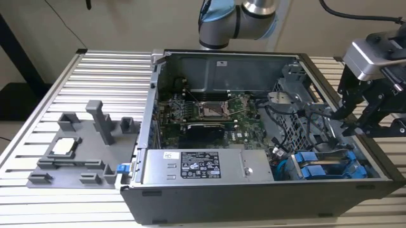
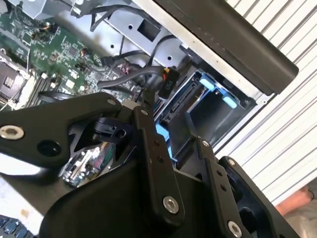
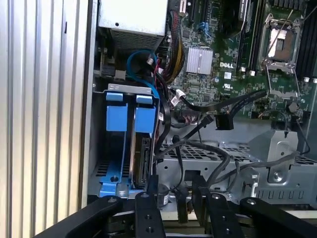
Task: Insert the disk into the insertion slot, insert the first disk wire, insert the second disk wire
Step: 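Insert the first disk wire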
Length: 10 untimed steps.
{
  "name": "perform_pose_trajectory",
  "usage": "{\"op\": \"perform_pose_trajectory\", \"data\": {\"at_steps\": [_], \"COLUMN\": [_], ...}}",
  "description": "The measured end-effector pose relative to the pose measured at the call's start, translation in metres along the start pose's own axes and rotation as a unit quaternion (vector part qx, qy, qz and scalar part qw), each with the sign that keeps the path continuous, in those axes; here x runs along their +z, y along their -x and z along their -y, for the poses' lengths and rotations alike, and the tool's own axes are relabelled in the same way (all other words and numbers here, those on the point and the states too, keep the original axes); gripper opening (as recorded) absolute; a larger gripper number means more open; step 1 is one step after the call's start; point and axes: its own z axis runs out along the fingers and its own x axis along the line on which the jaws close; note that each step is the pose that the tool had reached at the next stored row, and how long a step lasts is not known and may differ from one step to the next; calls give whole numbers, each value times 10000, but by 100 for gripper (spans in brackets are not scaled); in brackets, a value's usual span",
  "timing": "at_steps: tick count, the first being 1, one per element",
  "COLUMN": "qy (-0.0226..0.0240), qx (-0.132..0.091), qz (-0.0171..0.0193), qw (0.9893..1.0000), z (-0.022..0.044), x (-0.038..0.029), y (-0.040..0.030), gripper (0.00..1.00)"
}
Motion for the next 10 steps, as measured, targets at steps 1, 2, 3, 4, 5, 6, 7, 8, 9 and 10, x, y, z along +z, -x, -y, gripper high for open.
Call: {"op": "perform_pose_trajectory", "data": {"at_steps": [1,2,3,4,5,6,7,8,9,10], "qy": [3,6,8,10,13,16,18,20,22,23], "qx": [-21,-41,-62,-82,-102,-120,-137,-150,-162,-174], "qz": [1,2,7,13,20,26,33,41,49,57], "qw": [10000,10000,10000,10000,9999,9999,9999,9999,9999,9998], "z": [6,10,13,17,24,33,44,57,74,94], "x": [4,8,12,16,21,25,27,30,32,34], "y": [1,2,2,1,1,0,-1,-2,-4,-5], "gripper": [41,41,41,41,41,41,41,41,41,41]}}
